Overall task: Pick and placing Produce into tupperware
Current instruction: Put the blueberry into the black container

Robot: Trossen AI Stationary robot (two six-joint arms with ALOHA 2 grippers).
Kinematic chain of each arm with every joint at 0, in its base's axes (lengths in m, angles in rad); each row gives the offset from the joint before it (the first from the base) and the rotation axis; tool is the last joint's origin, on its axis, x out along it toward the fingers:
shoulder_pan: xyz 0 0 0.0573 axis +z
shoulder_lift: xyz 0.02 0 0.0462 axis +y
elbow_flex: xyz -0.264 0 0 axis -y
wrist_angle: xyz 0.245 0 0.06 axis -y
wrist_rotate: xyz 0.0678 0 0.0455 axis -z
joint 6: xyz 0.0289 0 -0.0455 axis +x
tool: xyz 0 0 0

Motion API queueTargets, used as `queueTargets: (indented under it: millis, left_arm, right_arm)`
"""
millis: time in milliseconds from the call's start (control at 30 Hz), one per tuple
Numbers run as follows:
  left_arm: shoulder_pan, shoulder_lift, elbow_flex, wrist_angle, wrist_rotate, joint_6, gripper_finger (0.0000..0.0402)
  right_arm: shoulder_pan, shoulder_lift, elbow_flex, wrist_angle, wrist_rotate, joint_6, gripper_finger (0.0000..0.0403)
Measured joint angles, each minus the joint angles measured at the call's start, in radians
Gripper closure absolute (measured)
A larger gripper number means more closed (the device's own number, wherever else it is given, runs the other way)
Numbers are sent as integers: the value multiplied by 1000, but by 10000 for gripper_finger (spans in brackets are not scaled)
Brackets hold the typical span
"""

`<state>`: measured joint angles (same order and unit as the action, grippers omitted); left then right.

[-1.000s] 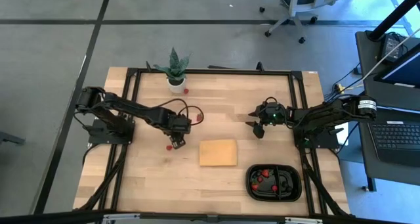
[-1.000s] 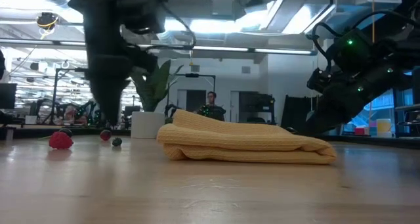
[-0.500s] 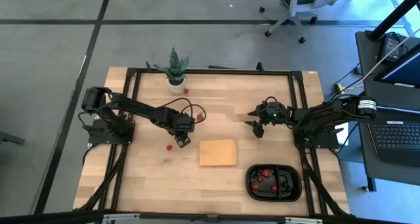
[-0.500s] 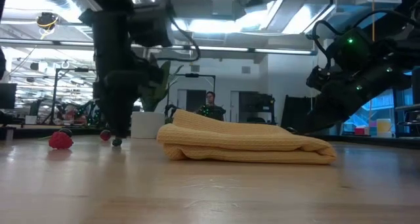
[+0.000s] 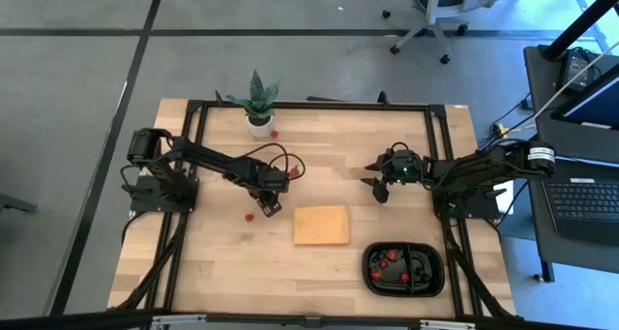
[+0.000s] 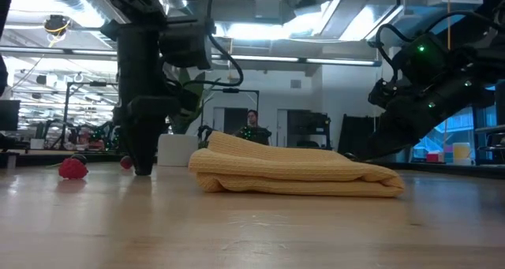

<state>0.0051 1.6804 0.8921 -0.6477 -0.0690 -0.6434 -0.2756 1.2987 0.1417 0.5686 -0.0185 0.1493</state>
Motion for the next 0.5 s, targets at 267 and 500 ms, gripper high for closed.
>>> queueTargets:
  millis: [267, 500]
  left_arm:
    - [0, 1, 0, -2, 5, 1, 335]
    - [0, 1, 0, -3, 8, 12, 353]
  right_arm:
    - [0, 0, 0, 0, 0, 0, 166]
    - [0, 0, 0, 0, 0, -1, 166]
